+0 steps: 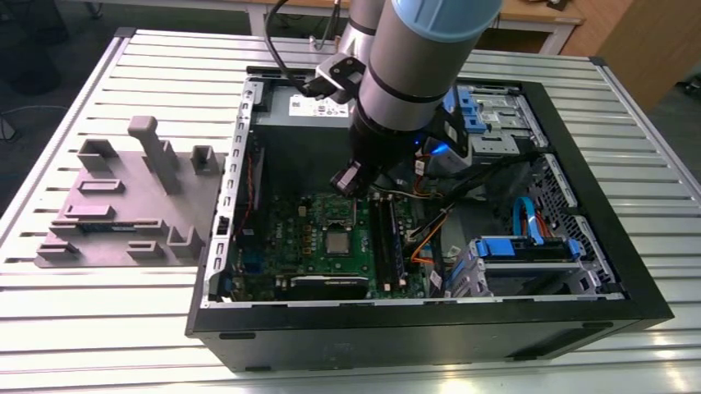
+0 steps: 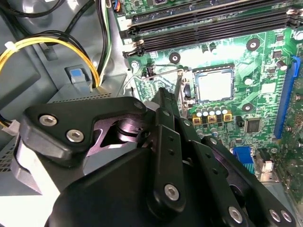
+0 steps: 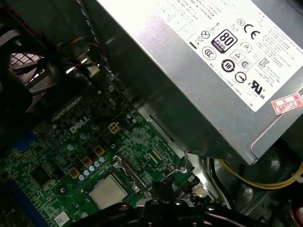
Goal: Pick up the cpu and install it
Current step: 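Close the cpu cover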
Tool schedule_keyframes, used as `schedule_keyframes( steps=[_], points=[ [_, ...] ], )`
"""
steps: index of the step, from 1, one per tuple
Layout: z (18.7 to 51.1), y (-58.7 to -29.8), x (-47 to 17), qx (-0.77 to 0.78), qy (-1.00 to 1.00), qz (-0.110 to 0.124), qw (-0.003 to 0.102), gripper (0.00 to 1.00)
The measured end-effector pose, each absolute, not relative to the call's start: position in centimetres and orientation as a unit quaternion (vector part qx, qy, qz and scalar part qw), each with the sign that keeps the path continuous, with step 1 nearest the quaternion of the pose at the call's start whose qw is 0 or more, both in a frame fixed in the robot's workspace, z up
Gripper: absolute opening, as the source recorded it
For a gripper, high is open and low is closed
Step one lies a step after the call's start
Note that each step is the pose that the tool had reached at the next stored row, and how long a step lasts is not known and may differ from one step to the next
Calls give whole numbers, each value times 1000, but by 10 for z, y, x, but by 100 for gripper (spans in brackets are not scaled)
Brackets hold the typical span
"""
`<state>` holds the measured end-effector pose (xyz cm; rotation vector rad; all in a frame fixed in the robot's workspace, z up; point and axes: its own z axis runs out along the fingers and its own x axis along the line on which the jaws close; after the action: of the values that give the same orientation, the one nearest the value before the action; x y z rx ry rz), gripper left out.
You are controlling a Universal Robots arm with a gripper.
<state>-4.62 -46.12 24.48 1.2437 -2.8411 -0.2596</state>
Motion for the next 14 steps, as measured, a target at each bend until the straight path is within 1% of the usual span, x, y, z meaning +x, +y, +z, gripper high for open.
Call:
schedule_keyframes(
  steps=[14],
  points=[
    [245,-471,-46,400,-913,-83,15,11]
  ],
)
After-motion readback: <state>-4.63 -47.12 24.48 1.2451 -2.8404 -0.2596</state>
